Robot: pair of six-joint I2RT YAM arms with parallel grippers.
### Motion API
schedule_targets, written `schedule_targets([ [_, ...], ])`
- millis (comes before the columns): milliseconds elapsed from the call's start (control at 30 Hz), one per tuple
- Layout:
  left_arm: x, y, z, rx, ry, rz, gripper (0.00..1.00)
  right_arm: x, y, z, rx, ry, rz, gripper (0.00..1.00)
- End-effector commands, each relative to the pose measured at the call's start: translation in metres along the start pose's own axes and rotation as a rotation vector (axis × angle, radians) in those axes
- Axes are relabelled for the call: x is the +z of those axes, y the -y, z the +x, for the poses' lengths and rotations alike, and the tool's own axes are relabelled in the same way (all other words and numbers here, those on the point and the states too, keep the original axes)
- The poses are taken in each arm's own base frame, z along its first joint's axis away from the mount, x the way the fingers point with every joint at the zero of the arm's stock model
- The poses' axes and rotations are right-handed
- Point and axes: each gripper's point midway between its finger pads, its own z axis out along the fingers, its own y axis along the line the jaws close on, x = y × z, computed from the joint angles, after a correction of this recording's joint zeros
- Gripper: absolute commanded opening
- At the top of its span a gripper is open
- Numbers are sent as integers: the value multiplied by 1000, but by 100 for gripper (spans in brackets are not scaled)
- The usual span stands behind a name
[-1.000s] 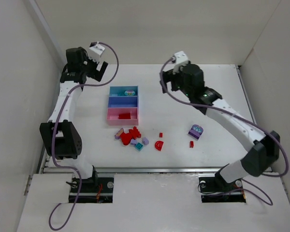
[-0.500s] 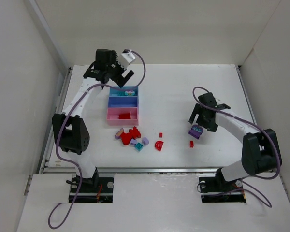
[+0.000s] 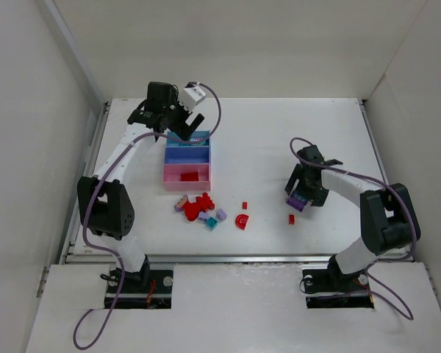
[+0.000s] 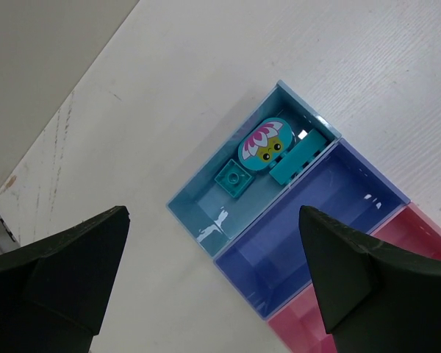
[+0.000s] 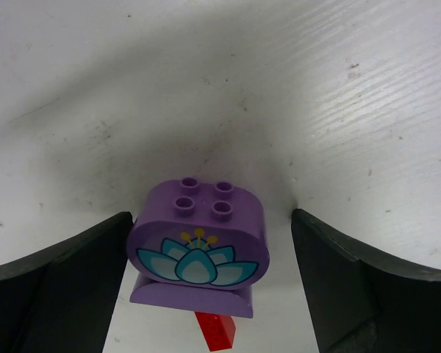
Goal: Sort the legos into containers by color
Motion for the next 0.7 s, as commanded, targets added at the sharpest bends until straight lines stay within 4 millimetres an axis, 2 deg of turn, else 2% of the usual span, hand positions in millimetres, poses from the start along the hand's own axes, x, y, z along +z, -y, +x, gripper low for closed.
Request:
schedule_targets([
  [0, -26, -5, -21, -4, 62, -40, 100, -7, -20, -15, 5, 40, -73, 93],
  [33, -26, -5, -21, -4, 62, -40, 100, -6, -19, -9, 3, 23, -75, 87],
  [100, -26, -5, -21, -13, 62, -40, 100, -4, -19, -7, 3, 17, -83, 84],
  [133, -26, -5, -21, -13, 62, -40, 100, -5, -18, -6, 3, 17, -83, 76],
  [233, -26, -5, -21, -13, 62, -40, 100, -9, -21, -10, 8, 39, -102, 61],
  [267, -26, -2, -21, -14, 60, -26, 100, -9, -19, -12, 8, 46, -94, 51],
  [367, -26, 4, -18, 6, 54, 7, 98, -19, -22, -26, -22, 99, -105, 36],
  [400, -28, 5, -21, 6, 60, 16, 96, -24, -23, -33, -32, 123, -111, 26],
  [433, -28, 7, -20, 21, 59, 29, 95, -31, -32, -46, -41, 158, -137, 22],
  [467, -29, 11, -17, 33, 47, 51, 92, -40, -37, -55, -72, 187, -156, 18],
  [533, -37, 17, -28, 62, 79, 91, 90, -61, -55, -76, -109, 255, -211, 8],
  [567, -40, 26, -28, 92, 88, 148, 90, -88, -76, -100, -133, 341, -277, 7],
  [600, -42, 30, -30, 110, 96, 173, 90, -108, -92, -112, -151, 399, -329, 2],
  [633, -49, 35, -41, 137, 123, 192, 90, -127, -104, -125, -159, 470, -357, 1],
  [667, -51, 45, -48, 163, 142, 226, 90, -165, -136, -139, -170, 580, -462, 0],
])
